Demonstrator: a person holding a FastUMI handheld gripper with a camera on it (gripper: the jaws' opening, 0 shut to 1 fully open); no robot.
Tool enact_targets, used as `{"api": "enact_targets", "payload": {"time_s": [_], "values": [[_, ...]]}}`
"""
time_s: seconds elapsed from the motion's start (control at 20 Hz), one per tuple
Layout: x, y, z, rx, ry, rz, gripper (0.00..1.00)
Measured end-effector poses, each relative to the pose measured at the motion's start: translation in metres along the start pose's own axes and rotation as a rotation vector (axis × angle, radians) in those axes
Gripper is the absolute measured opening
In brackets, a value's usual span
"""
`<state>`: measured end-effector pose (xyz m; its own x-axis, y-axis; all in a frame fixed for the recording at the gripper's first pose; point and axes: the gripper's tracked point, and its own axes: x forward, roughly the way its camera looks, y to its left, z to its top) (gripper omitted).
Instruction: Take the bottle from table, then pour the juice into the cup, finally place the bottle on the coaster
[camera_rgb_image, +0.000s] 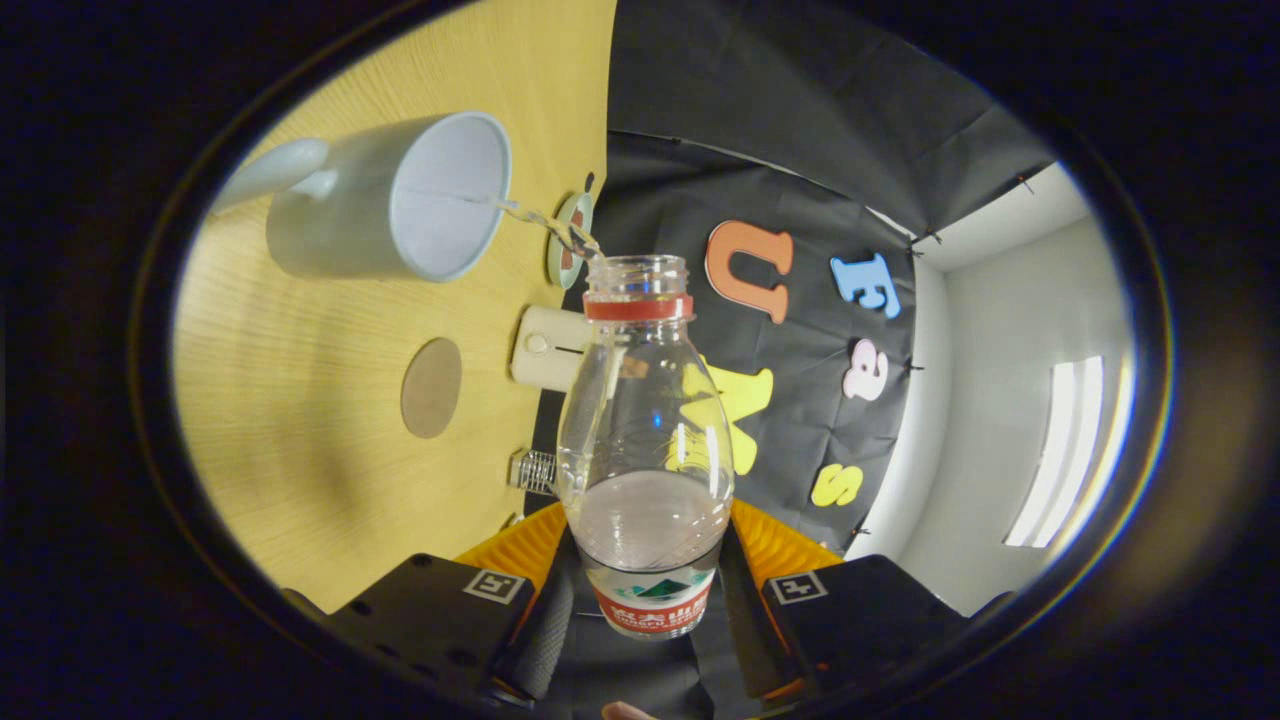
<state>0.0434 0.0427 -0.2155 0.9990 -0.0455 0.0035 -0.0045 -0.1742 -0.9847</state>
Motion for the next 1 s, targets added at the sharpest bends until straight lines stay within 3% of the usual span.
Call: {"api": "enact_targets", "payload": {"time_s": [1.0], "values": [[-0.001, -0.021, 0.0, -0.099, 0.0, -0.012, 0.74]]}}
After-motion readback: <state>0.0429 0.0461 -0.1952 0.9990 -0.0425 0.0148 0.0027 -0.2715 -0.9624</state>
